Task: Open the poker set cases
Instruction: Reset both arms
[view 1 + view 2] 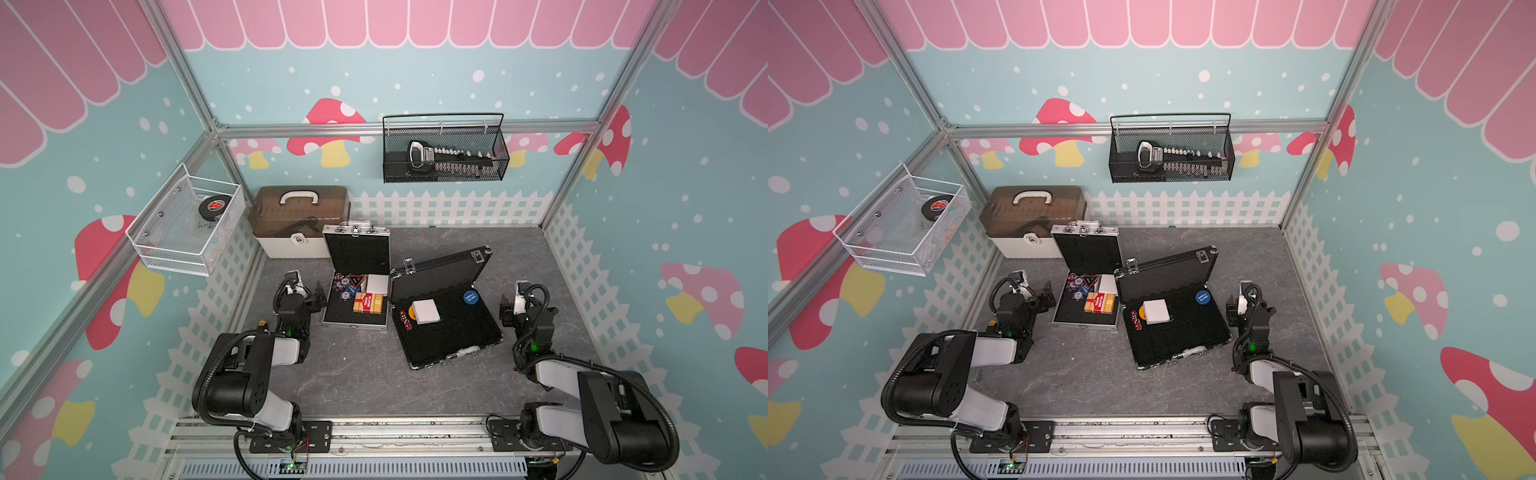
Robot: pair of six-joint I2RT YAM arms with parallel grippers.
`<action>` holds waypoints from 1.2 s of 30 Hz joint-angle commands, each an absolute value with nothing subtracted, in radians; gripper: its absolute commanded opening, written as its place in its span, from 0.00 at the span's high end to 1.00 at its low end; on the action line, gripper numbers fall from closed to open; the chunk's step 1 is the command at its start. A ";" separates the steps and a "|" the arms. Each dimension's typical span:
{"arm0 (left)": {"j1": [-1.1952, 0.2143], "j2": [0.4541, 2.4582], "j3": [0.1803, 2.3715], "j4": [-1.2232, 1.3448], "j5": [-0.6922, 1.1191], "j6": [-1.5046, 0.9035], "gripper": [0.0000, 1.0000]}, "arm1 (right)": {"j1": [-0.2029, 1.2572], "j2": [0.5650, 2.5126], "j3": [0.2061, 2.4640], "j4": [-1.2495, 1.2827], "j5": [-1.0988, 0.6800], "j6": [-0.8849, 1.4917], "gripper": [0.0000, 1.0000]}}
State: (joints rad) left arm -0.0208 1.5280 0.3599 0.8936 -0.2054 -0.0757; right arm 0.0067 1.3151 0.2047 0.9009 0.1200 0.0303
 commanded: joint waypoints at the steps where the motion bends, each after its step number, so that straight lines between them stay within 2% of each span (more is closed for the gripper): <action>1: -0.014 1.526 0.375 0.897 -0.209 -0.087 0.01 | 0.008 1.364 0.172 1.110 0.152 0.042 0.28; 4: -0.015 1.526 0.374 0.897 -0.210 -0.087 0.01 | 0.008 1.415 0.147 1.192 0.173 0.048 0.28; 7: -0.015 1.526 0.374 0.896 -0.209 -0.086 0.01 | 0.008 1.529 0.175 1.258 0.295 0.099 0.25; 10: -0.015 1.527 0.379 0.891 -0.203 -0.085 0.01 | 0.008 1.484 0.285 1.002 0.339 0.123 0.24; 11: -0.015 1.528 0.386 0.880 -0.204 -0.082 0.01 | 0.013 1.520 0.300 1.031 0.327 0.099 0.18; 13: -0.015 1.526 0.385 0.880 -0.201 -0.083 0.01 | 0.031 1.509 0.341 0.922 0.346 0.100 0.04; 14: -0.016 1.528 0.385 0.879 -0.203 -0.083 0.01 | 0.031 1.516 0.333 0.963 0.345 0.096 0.01; 36: -0.018 1.530 0.397 0.858 -0.162 -0.063 0.01 | 0.031 1.520 0.330 0.971 0.347 0.093 0.01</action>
